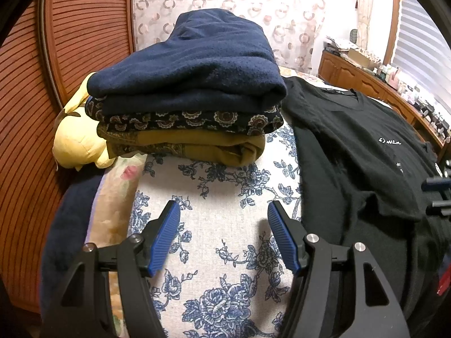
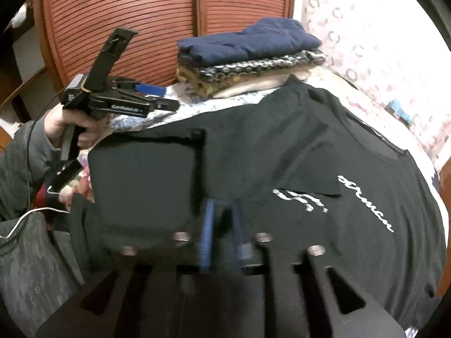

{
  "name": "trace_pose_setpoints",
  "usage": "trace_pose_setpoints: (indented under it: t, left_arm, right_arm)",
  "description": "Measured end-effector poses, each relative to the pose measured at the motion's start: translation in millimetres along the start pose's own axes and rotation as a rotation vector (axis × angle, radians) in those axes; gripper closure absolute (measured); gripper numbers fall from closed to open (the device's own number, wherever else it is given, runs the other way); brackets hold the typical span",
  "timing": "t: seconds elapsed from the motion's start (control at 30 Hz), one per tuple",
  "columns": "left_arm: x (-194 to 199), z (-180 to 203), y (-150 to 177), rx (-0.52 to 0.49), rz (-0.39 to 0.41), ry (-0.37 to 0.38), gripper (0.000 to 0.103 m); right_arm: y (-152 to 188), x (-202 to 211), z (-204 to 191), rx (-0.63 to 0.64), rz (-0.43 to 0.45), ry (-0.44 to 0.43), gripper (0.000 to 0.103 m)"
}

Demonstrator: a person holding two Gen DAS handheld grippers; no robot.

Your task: Fold small clothes

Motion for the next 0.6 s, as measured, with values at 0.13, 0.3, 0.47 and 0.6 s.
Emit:
trace_pose_setpoints:
  t: [0.13, 0.3, 0.47, 0.6]
  left_arm:
    - [4, 6, -3, -0.024, 0.008, -0.027, 0.038]
    - [15, 32, -15, -0.047, 0.051, 0.025, 0.038]
    - [12, 65, -25, -0.106, 0.053, 0.074, 0.038]
    - [-1, 79, -27, -0.159, 0.014, 0.038, 0.038]
  right_arm:
    - [-7, 0, 30, -0.075, 0.038, 0.034, 0.067]
    - [-22, -21, 83, -0.224, 0.045, 0.103, 0.067]
    - [-31, -47, 111, -0.307, 0.025, 0.122, 0.067]
    - [-35, -50, 112, -0.297, 0.025, 0.107, 0.095]
Point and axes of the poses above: each gripper's, at about its wrist camera, not at the fingertips, and x roughly against the way its jaws point, z to its right, y to its underside, the point moved 2 cm from there along -x, roughly the way its jaws point, and after that the axes turned 11 degrees about -x, right-handed, at the moved point
